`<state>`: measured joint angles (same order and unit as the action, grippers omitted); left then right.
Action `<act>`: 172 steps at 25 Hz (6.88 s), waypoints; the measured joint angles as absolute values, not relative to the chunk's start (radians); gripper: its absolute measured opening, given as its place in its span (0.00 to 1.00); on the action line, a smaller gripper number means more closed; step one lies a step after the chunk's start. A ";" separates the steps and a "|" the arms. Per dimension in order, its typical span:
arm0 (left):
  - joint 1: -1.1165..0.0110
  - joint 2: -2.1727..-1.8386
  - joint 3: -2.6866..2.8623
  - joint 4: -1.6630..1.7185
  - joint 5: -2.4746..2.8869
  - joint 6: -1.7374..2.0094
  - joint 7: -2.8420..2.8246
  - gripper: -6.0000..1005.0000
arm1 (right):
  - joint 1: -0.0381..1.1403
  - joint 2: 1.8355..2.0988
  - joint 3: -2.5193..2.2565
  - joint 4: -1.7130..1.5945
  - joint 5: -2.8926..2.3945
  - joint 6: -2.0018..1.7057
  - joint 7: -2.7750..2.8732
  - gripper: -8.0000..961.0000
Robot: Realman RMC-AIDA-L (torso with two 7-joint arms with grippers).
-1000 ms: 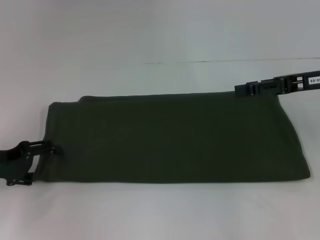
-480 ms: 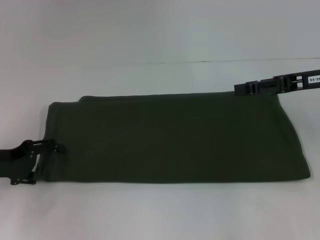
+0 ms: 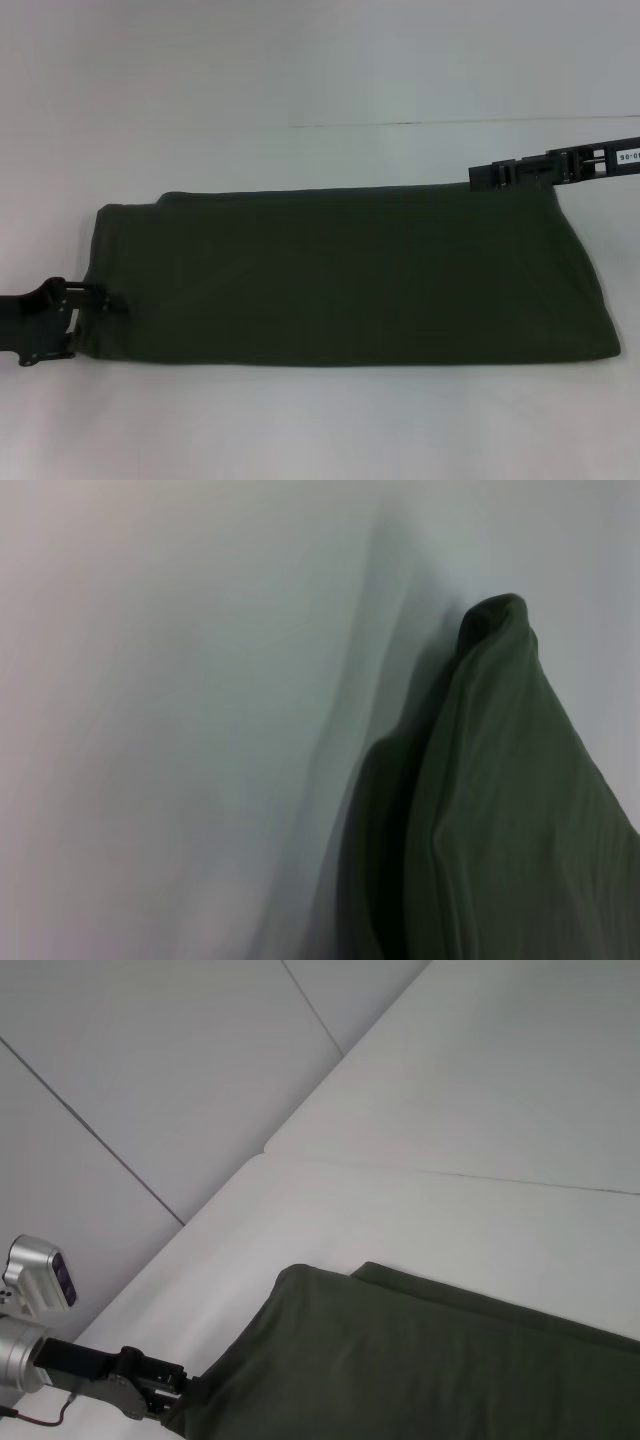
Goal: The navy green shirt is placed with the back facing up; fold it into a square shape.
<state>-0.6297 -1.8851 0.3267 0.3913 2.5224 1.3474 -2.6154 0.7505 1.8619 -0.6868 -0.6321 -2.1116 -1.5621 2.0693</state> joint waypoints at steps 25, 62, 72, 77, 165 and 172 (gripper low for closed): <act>-0.633 -1.884 0.337 0.399 2.523 1.349 -2.583 0.35 | 0.767 1.862 -0.686 -0.636 -2.112 -1.570 2.093 0.83; -0.539 -1.792 0.320 0.712 2.542 1.528 -2.522 0.04 | 0.753 1.853 -0.693 -0.639 -2.114 -1.577 2.086 0.83; -0.717 -1.821 0.383 0.842 2.315 1.821 -2.367 0.05 | 0.674 1.821 -0.667 -0.645 -2.114 -1.517 2.115 0.83; -0.872 -1.926 0.521 0.808 2.282 1.791 -2.362 0.06 | 0.596 1.788 -0.608 -0.644 -2.114 -1.483 2.128 0.83; -0.529 -1.956 0.543 0.612 1.749 1.605 -1.627 0.93 | 0.993 2.034 -1.043 -0.669 -2.338 -1.277 2.447 0.83; -0.529 -1.963 0.536 0.613 1.749 1.608 -1.624 0.93 | 1.024 2.046 -1.051 -0.596 -2.473 -1.108 2.501 0.83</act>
<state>-0.5286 -1.9626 0.5361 0.6130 1.7486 1.6081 -1.6241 1.0237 2.0461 -1.0508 -0.5964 -2.4734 -1.1080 2.5011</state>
